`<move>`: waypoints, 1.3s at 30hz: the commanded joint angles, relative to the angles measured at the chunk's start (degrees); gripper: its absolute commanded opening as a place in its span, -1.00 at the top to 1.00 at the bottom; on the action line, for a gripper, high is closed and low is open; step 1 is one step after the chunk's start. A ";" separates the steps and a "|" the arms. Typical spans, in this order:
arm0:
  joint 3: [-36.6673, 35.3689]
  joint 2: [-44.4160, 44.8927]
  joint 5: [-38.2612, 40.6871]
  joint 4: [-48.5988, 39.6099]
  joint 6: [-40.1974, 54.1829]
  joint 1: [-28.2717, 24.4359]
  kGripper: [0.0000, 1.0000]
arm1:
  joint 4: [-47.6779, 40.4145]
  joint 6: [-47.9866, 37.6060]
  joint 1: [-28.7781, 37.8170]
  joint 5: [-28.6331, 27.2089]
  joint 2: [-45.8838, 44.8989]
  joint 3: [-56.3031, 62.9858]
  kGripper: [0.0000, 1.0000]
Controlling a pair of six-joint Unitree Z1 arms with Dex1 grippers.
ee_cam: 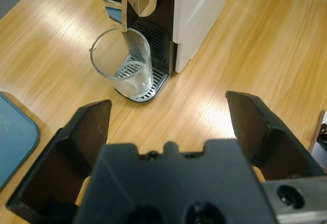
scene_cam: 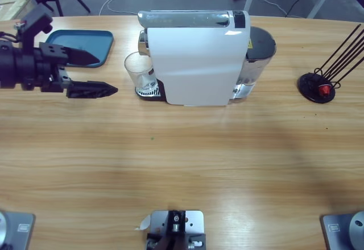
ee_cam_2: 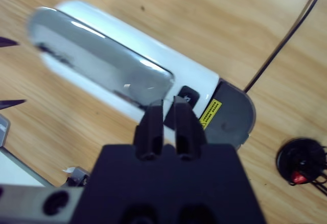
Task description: Pour coffee
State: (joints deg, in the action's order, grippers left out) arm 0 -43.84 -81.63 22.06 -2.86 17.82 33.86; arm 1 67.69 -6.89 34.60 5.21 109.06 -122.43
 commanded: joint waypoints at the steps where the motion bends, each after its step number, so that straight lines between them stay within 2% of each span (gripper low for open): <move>1: 1.12 -0.59 -0.62 0.22 -1.12 0.68 -0.94 | 0.20 -0.78 1.52 -1.25 -3.31 5.77 -1.00; 29: 0.79 -0.25 -0.44 0.22 -1.49 0.77 -0.94 | 0.09 -2.69 1.51 -2.66 -5.00 7.16 -1.00; 39: 1.03 0.03 -0.32 0.22 -1.83 1.03 -0.94 | -0.10 -3.29 1.52 -2.69 -11.26 11.41 -1.00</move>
State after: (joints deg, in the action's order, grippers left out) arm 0 -43.84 -81.57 22.06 -2.85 17.18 34.10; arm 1 67.69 -9.56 35.58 2.78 102.12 -114.21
